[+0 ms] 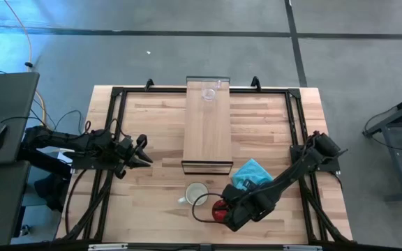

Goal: Stack small to large cups/mugs on shelf
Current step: Put the red cup on the shelf

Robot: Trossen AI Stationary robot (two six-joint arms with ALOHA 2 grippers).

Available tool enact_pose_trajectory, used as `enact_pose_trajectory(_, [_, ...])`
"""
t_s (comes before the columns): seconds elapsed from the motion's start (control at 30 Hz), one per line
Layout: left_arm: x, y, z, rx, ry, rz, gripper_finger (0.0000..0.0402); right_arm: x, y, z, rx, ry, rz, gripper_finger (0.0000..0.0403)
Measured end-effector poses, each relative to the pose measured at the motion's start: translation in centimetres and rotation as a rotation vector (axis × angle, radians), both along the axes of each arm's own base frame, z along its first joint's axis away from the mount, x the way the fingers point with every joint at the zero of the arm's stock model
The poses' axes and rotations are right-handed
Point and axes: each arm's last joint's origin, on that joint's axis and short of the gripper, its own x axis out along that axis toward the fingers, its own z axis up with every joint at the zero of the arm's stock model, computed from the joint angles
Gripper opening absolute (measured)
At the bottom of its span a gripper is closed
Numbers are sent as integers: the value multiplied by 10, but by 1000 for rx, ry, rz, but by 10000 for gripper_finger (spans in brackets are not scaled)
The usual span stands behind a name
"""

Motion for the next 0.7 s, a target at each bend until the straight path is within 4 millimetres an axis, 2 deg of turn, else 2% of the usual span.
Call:
enact_pose_trajectory(0.4, [0, 0, 0, -9, 3, -1, 67, 4, -1, -8, -12, 26, -7, 123])
enact_pose_trajectory(0.7, [0, 0, 0, -15, 4, -1, 67, 5, -2, -8, -14, 25, -1, 65])
